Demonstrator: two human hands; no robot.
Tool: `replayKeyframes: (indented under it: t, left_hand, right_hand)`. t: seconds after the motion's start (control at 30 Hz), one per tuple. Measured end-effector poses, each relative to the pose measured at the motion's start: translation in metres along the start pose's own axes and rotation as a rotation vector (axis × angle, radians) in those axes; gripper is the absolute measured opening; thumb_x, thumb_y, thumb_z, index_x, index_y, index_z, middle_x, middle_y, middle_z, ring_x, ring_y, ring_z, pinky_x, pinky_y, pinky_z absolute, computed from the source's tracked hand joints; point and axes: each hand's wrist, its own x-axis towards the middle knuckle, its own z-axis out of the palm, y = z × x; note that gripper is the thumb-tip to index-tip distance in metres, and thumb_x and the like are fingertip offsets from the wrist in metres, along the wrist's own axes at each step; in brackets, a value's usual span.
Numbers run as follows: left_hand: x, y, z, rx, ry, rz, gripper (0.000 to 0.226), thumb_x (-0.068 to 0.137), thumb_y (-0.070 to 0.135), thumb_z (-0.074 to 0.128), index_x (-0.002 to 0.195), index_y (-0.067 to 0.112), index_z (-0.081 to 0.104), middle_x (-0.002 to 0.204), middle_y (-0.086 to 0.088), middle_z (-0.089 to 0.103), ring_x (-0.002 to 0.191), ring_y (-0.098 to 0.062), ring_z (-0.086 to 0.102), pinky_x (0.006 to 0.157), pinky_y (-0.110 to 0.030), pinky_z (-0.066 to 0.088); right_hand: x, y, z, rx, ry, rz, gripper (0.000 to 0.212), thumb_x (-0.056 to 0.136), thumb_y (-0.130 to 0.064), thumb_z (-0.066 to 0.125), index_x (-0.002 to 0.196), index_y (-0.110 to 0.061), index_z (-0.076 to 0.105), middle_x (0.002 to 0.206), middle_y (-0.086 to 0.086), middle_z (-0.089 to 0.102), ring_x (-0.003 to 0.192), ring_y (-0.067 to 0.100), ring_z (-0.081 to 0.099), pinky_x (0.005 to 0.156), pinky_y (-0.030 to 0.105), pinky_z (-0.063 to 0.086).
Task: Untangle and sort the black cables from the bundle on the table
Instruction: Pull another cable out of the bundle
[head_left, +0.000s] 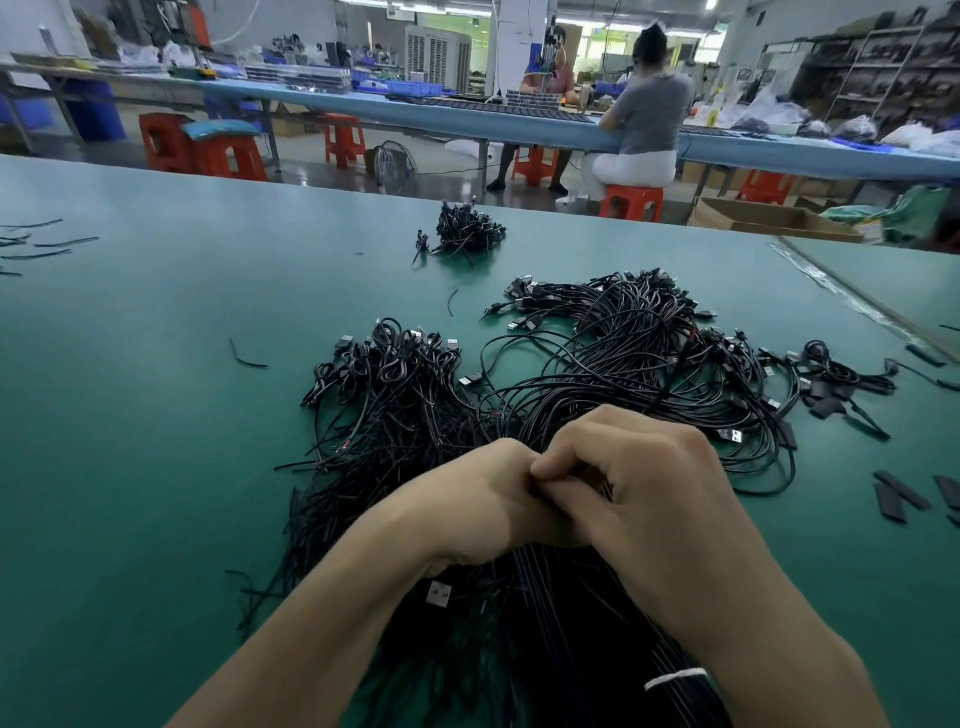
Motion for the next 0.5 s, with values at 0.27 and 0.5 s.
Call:
replayKeyframes:
  t: [0.27, 0.5]
  left_hand:
    - [-0.0007, 0.0024, 0.0007, -0.060, 0.083, -0.015, 0.036, 0.063, 0.022, 0.067, 0.084, -0.006, 0.063, 0.079, -0.022, 0.060, 0.078, -0.018, 0.051, 0.070, -0.052, 0.048]
    - [-0.0055, 0.0032, -0.0049, -0.264, 0.043, -0.016, 0.031, 0.079, 0.008, 0.068, 0.055, 0.023, 0.056, 0.048, 0.013, 0.041, 0.042, -0.005, 0.032, 0.039, -0.016, 0.024]
  right_hand:
    - [0.0000, -0.0069, 0.0025, -0.090, 0.073, -0.084, 0.016, 0.084, -0.013, 0.072, 0.086, -0.029, 0.069, 0.082, -0.010, 0.066, 0.075, 0.020, 0.065, 0.065, 0.043, 0.053]
    - [-0.0003, -0.0088, 0.0075, -0.082, 0.293, -0.081, 0.012, 0.085, -0.018, 0.072, 0.082, -0.026, 0.065, 0.073, -0.011, 0.064, 0.063, 0.016, 0.062, 0.057, 0.038, 0.051]
